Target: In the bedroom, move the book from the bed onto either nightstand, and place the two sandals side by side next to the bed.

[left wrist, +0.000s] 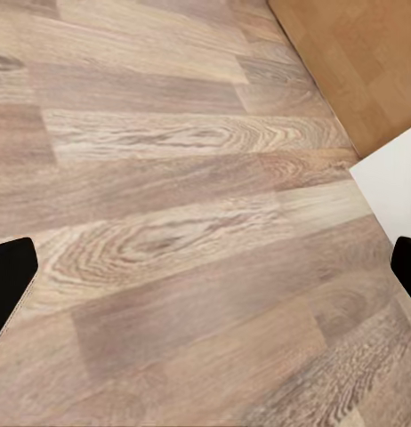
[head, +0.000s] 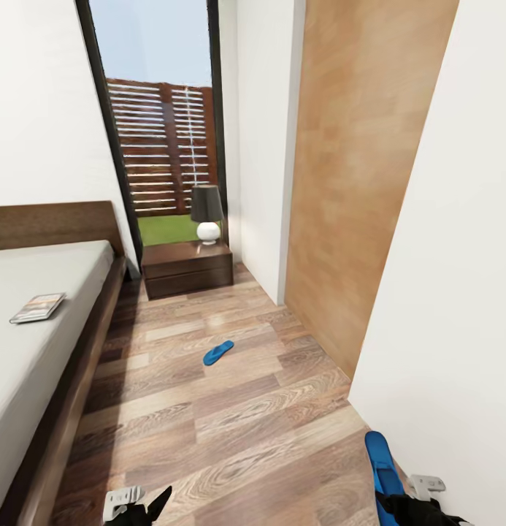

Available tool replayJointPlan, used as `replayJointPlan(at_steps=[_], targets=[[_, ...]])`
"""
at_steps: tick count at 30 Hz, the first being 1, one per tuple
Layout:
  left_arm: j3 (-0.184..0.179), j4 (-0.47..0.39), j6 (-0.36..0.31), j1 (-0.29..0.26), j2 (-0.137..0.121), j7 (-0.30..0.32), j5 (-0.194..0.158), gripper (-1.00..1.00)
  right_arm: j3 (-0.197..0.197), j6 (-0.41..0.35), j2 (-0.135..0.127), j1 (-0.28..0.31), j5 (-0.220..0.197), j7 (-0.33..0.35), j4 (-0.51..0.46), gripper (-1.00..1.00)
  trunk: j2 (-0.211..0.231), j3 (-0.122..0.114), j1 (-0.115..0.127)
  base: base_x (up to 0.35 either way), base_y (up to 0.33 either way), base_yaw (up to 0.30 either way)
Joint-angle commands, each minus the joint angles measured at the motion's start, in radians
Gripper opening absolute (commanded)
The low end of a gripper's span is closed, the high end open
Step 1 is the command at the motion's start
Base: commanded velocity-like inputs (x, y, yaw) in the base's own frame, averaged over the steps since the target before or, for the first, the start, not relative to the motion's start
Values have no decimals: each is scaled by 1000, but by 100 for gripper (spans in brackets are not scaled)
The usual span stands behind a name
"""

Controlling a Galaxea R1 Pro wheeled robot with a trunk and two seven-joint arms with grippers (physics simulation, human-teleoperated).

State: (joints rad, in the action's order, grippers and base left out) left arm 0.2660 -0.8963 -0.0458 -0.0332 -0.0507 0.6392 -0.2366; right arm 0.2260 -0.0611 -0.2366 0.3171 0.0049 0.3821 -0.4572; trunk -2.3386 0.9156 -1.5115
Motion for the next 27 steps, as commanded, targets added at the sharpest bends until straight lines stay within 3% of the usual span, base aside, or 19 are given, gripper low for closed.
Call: replayJointPlan(at_steps=[1, 27], targets=[[1, 0, -5, -1, 0, 5, -7, 100, 7, -6, 1, 0, 0, 6, -1, -100, 0, 1, 0, 323, 0, 0], [1, 0, -5, -1, 0, 8, -6, 100, 7, -6, 1, 0, 0, 6, -1, -100, 0, 1, 0, 323, 5, 0]])
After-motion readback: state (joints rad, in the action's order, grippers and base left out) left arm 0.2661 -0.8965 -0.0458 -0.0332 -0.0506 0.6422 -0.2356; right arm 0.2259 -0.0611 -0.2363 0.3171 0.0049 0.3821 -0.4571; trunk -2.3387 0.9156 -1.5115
